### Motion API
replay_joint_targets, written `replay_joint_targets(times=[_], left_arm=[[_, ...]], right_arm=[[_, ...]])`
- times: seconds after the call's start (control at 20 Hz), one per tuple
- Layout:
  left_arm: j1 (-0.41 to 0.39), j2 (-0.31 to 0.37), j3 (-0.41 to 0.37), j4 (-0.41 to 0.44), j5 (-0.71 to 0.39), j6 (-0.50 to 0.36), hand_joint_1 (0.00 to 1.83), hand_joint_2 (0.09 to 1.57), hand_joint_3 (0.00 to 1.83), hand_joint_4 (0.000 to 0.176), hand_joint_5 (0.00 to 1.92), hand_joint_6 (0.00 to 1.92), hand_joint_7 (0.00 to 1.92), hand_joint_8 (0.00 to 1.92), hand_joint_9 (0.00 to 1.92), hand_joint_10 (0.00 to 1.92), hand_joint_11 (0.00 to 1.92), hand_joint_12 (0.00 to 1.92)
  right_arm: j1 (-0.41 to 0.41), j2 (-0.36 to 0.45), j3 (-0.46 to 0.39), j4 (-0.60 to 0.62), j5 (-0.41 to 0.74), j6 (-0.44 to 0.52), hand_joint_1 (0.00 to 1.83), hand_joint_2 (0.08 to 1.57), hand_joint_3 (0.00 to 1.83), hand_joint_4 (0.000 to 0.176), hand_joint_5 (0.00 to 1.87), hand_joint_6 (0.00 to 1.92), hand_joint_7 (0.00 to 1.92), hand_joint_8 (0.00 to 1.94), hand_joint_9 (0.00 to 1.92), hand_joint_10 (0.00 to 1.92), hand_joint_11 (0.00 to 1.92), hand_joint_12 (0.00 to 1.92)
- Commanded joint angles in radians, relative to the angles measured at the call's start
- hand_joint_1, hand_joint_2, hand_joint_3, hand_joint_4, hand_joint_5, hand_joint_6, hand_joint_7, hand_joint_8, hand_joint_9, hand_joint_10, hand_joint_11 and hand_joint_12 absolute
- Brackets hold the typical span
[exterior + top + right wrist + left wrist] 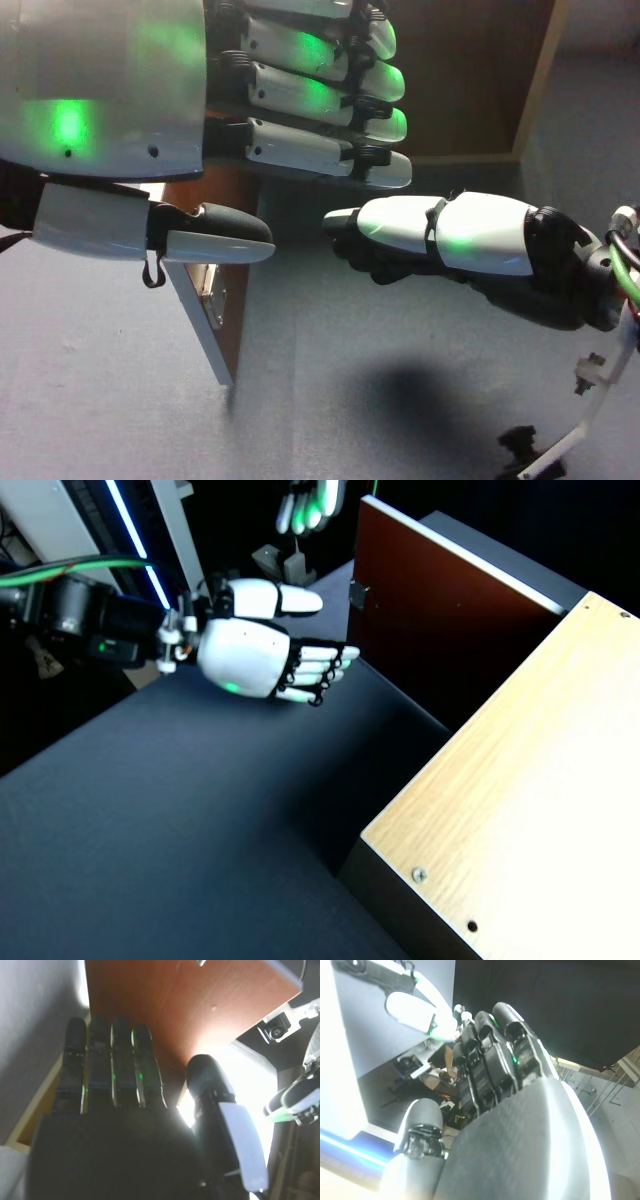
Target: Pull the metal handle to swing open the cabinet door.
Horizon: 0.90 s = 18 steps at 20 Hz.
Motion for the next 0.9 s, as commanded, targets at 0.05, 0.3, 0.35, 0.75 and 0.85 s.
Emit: replay_joint_targets(times=[0.05, 0.3, 0.35, 0.75, 0.85], left_arm=[[-0.010, 0.005, 0.000, -0.100, -0.025, 0.009, 0.00, 1.57, 0.05, 0.000, 0.44, 0.00, 0.48, 0.00, 0.44, 0.00, 0.12, 0.71], [-0.010, 0.005, 0.000, -0.100, -0.025, 0.009, 0.00, 1.57, 0.06, 0.000, 0.43, 0.00, 0.48, 0.00, 0.44, 0.00, 0.13, 0.72], [-0.010, 0.005, 0.000, -0.100, -0.025, 0.009, 0.00, 1.57, 0.06, 0.000, 0.43, 0.00, 0.48, 0.00, 0.44, 0.00, 0.13, 0.72], [-0.010, 0.005, 0.000, -0.100, -0.025, 0.009, 0.00, 1.57, 0.06, 0.000, 0.43, 0.00, 0.48, 0.00, 0.45, 0.00, 0.13, 0.72], [-0.010, 0.005, 0.000, -0.100, -0.025, 0.009, 0.00, 1.57, 0.06, 0.000, 0.44, 0.00, 0.49, 0.00, 0.45, 0.00, 0.13, 0.72]], right_arm=[[-0.002, 0.016, 0.010, -0.053, -0.068, 0.007, 0.00, 1.57, 0.02, 0.000, 0.42, 0.00, 0.43, 0.00, 0.38, 0.00, 0.00, 0.97], [-0.013, 0.047, 0.030, -0.126, -0.049, 0.006, 0.00, 1.57, 0.02, 0.000, 0.42, 0.00, 0.43, 0.00, 0.39, 0.00, 0.00, 0.98], [-0.020, 0.047, 0.030, -0.132, -0.057, -0.035, 0.00, 1.57, 0.02, 0.000, 0.42, 0.00, 0.43, 0.00, 0.39, 0.00, 0.00, 0.98], [-0.028, 0.061, 0.054, -0.110, -0.063, -0.194, 0.00, 1.57, 0.02, 0.000, 0.43, 0.00, 0.44, 0.00, 0.39, 0.00, 0.00, 0.99], [-0.030, 0.058, 0.084, -0.152, -0.026, -0.203, 0.00, 1.57, 0.02, 0.000, 0.42, 0.00, 0.44, 0.00, 0.39, 0.00, 0.00, 0.99]])
